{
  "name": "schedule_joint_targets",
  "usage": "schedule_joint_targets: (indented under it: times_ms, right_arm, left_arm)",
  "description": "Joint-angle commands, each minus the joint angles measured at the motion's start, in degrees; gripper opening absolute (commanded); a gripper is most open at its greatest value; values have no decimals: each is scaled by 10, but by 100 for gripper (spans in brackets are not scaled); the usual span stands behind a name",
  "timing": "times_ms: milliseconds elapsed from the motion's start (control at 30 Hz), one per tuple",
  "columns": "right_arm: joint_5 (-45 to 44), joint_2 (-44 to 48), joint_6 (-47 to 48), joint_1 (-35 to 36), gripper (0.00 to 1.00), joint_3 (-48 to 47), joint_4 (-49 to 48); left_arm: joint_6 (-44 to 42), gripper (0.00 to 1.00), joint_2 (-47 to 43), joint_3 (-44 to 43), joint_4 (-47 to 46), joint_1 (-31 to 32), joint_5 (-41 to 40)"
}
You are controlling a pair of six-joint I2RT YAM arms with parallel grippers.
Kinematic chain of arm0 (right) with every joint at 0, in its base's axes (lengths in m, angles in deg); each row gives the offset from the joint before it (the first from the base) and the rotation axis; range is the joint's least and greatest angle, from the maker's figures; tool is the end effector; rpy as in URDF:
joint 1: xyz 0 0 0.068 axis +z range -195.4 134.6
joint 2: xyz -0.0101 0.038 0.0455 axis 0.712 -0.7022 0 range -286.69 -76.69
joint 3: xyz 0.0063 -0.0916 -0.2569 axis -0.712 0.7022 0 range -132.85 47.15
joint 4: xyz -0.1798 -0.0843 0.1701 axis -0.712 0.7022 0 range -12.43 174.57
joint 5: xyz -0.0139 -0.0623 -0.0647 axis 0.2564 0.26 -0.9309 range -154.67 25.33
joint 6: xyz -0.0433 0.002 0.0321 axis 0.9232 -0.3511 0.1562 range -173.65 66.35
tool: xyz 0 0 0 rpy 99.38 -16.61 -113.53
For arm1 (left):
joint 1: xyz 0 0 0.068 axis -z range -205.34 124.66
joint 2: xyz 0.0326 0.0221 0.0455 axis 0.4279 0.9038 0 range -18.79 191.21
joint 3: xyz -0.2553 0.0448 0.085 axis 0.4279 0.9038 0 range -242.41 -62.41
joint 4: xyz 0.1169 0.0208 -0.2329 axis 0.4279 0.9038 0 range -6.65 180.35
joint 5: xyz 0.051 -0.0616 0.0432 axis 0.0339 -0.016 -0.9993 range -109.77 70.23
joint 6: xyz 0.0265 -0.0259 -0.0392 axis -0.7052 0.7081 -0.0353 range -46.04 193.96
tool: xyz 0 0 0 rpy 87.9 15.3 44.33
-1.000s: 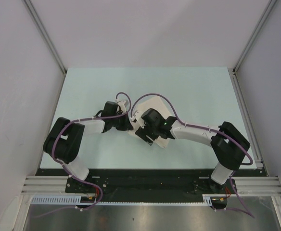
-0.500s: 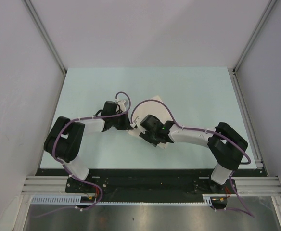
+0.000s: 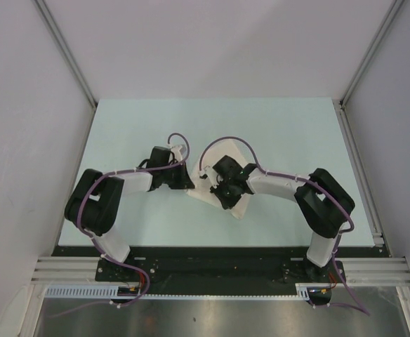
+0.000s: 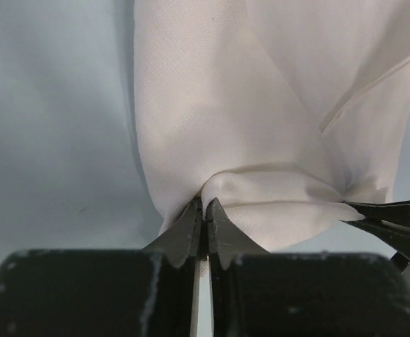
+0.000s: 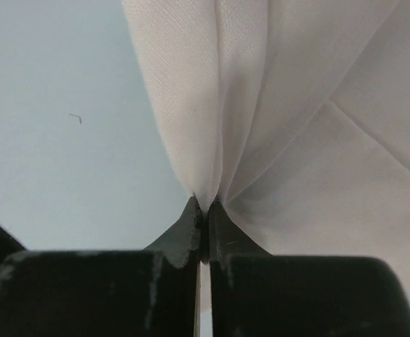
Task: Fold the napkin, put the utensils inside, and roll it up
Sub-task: Roll the napkin with the utensil
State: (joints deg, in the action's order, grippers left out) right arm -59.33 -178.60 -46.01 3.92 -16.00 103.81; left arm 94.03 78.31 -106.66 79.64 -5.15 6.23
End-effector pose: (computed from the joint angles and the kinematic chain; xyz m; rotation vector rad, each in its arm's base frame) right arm 0.2252 0.2671 0.1660 -1.3349 2.4008 0.3365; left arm 0.2928 -0.1242 0.1362 0.2167 2.4900 -0.8589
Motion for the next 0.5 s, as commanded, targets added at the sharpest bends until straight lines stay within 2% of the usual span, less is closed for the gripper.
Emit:
schedule_joint_targets:
  times_ms: [0, 33, 100, 133, 233, 333, 467]
  right_arm:
    - [200, -36, -9, -38, 0, -25, 62]
    - [241, -39, -9, -44, 0, -31, 67]
    - [284, -44, -9, -63, 0, -36, 77]
    - [326, -46, -10, -70, 0, -37, 79]
    - [405, -57, -10, -101, 0, -45, 84]
    - [456, -75, -13, -128, 0, -51, 87]
    - [489, -114, -9, -150, 0, -69, 95]
  left_arm:
    - [10, 13, -13, -21, 4, -15, -5]
    - [15, 25, -19, -22, 5, -16, -6]
    - [18, 40, -44, -20, 5, -23, -9]
    - [18, 51, -52, -18, 4, -25, -11]
    - [18, 67, -83, -7, 5, -30, -17]
    - [22, 77, -103, 17, -7, -31, -17]
    - [23, 80, -107, 45, -25, -32, -2]
